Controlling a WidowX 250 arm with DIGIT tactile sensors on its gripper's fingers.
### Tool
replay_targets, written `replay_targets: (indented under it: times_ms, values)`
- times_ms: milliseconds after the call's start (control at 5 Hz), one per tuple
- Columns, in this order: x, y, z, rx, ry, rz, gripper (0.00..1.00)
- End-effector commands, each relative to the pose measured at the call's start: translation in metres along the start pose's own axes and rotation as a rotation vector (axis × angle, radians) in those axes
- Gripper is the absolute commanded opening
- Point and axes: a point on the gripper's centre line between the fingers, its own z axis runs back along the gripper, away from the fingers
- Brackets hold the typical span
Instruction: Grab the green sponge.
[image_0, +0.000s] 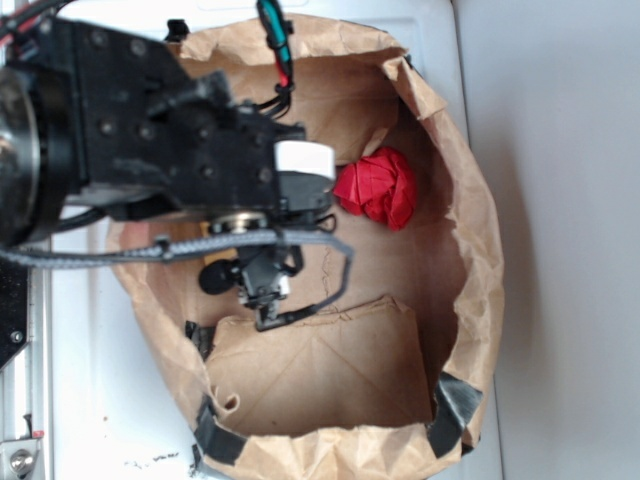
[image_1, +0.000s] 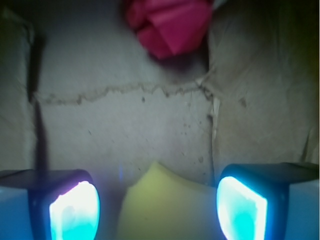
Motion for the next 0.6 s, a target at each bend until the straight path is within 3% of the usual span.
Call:
replay_targets:
  times_ms: [0, 400]
  values:
    - [0.012, 0.014, -0.005, 0.074, -0.061, 0.01, 1.0]
    - [-0.004, 0.01, -0.011, 0.073, -0.06, -0.039, 1.0]
